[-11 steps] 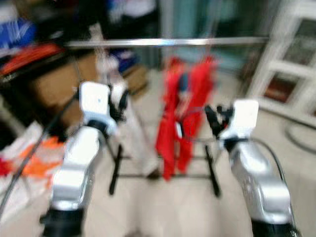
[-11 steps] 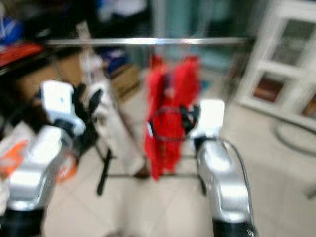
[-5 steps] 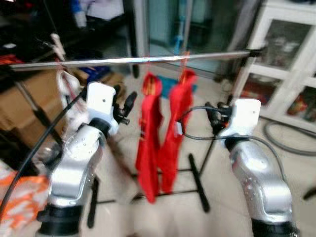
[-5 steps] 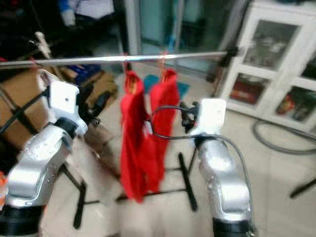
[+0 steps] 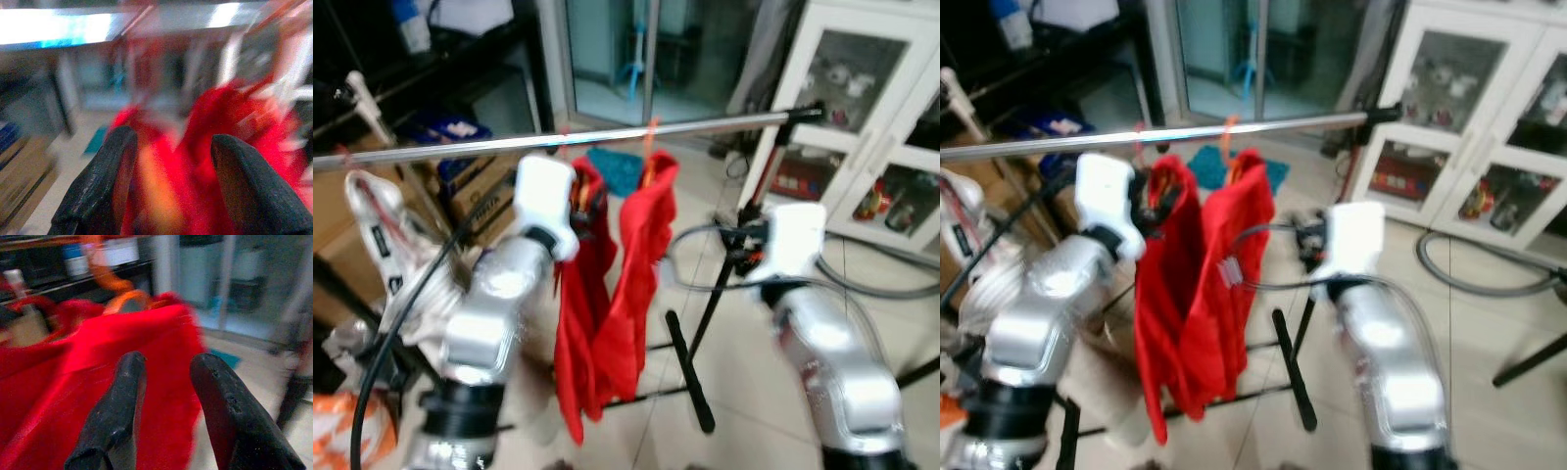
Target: Hang hanger
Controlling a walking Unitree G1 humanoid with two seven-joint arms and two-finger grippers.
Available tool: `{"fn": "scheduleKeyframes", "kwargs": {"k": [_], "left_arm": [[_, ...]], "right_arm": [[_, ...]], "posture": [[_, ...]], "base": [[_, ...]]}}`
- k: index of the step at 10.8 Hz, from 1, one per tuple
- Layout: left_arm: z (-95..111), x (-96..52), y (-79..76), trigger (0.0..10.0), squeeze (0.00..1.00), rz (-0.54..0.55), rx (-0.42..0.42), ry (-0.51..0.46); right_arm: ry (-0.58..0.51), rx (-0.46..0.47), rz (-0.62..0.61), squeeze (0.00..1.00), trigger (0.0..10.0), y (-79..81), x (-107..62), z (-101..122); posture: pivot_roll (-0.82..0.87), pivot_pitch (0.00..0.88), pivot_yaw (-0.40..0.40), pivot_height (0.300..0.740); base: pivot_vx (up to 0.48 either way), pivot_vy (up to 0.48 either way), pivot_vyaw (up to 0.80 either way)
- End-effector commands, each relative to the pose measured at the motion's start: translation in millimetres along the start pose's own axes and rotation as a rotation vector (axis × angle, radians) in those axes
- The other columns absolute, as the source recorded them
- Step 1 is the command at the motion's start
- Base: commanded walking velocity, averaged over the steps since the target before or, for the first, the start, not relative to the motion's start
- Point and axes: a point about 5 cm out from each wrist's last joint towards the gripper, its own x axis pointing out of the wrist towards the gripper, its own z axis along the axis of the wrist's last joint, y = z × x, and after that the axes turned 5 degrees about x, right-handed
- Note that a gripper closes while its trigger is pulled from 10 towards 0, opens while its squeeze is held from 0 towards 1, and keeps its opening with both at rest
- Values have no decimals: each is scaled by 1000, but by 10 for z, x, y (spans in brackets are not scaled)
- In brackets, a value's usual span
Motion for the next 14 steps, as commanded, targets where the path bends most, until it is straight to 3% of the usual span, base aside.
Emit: {"fn": "scheduleKeyframes", "kwargs": {"k": [1,4,5,6,7,8,11,14], "left_arm": [[50,69,14,10000,1000,21,10,8],[198,268,19,10000,1000,10,58,-13],[209,322,59,10000,1000,14,65,-2],[219,385,99,10000,63,3,96,9],[220,460,142,10000,0,-9,116,35],[239,517,158,10000,0,-39,127,43],[282,603,29,10000,0,-177,119,52],[404,569,-57,10000,0,-236,104,64]], "right_arm": [[-9,-7,11,0,10000,-28,-21,51],[4,-27,35,0,10000,-117,-25,125],[43,-30,114,0,10000,-103,-63,137],[91,-58,204,0,10000,-89,-117,148],[112,-60,247,0,10000,-106,-172,172],[122,-71,269,0,10000,-125,-207,202],[143,-99,285,0,10000,-128,-257,224],[157,-120,333,0,10000,-88,-325,256]], "posture": [[-7,40,7,740],[-18,44,-15,740],[-18,44,-15,740],[-27,41,-12,740],[-27,41,-12,740],[-32,41,-4,740],[-40,43,4,740],[-56,47,23,740]], "base": [[0,0,0],[0,0,0],[0,0,0],[0,0,0],[0,0,0],[0,0,0],[0,0,0],[0,0,0]]}}
